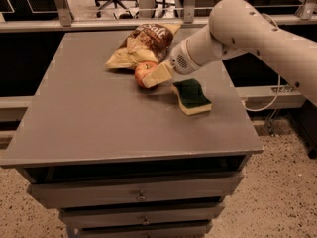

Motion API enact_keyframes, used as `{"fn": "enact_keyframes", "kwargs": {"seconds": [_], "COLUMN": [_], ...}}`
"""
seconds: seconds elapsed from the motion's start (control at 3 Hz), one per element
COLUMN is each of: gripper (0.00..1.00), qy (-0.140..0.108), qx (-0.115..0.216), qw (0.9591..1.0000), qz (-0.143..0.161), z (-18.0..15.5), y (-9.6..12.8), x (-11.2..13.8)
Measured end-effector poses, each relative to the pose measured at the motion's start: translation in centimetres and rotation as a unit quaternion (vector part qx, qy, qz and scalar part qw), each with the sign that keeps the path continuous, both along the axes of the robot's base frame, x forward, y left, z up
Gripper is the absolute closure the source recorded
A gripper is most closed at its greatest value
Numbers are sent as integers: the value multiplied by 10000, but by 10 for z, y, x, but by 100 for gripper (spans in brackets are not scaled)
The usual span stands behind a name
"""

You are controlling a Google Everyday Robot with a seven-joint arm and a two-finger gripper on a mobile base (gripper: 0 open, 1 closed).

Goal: Move apple near sponge

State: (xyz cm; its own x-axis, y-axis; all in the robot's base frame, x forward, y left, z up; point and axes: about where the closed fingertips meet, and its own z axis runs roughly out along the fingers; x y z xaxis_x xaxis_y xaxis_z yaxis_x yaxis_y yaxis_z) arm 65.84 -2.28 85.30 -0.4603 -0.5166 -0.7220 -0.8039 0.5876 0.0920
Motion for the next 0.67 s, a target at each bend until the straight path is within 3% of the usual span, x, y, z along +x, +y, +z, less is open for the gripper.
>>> {"fn": "enact_keyframes", "kwargs": {"seconds": [0.33,0.67], "gripper": [12,0], "qy": [10,17], "qx": [-1,-2], "qw": [10000,10000], "qz": [19,34], "z": [-1,-2], "y": [2,4], "x": [0,-1]}}
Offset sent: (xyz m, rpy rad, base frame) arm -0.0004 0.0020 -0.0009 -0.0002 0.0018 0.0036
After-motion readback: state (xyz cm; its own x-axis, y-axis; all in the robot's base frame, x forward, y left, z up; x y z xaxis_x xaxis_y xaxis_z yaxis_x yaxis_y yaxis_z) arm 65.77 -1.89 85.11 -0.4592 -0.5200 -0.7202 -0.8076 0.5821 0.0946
